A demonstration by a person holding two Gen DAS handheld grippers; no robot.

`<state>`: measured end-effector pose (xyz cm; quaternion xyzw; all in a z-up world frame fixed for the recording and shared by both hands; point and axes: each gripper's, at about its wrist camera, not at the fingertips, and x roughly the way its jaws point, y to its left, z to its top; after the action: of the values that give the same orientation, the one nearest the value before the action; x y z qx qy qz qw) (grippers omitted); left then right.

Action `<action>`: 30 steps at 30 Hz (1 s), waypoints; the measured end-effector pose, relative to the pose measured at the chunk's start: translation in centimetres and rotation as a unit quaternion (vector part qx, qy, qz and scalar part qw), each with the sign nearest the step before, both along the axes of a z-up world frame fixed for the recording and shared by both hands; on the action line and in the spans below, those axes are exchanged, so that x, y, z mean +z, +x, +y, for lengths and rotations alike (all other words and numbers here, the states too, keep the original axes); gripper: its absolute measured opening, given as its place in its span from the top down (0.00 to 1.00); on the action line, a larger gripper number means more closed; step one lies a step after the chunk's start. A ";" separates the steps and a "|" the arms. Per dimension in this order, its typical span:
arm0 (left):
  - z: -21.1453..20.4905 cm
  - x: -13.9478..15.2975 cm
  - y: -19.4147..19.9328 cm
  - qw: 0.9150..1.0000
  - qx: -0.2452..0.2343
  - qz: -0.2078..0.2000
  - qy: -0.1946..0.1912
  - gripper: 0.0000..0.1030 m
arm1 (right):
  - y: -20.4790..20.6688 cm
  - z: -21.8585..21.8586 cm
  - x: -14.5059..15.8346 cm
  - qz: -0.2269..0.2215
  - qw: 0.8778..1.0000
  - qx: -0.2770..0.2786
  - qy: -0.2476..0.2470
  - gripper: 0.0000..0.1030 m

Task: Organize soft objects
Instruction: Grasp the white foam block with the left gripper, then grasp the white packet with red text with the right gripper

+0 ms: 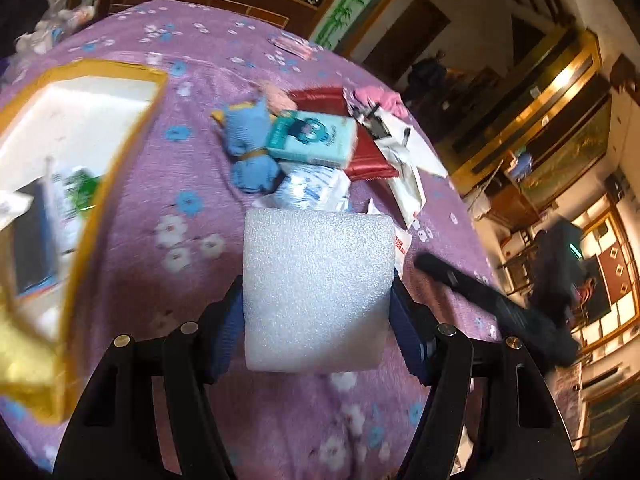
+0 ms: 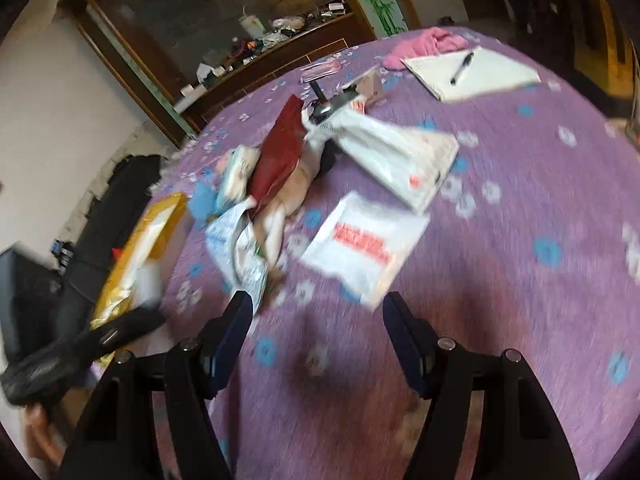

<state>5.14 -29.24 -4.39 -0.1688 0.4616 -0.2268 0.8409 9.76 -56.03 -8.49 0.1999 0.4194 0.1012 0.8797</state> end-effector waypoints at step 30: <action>5.8 0.0 -2.5 0.999 0.046 0.002 -0.021 0.34 | 4.8 4.2 -1.0 0.027 0.985 -0.070 -0.154 0.85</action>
<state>2.61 -23.44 -4.37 -0.2074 0.4501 -0.1974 0.8459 14.53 -51.84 -9.51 0.0940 0.4389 -0.0316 0.8930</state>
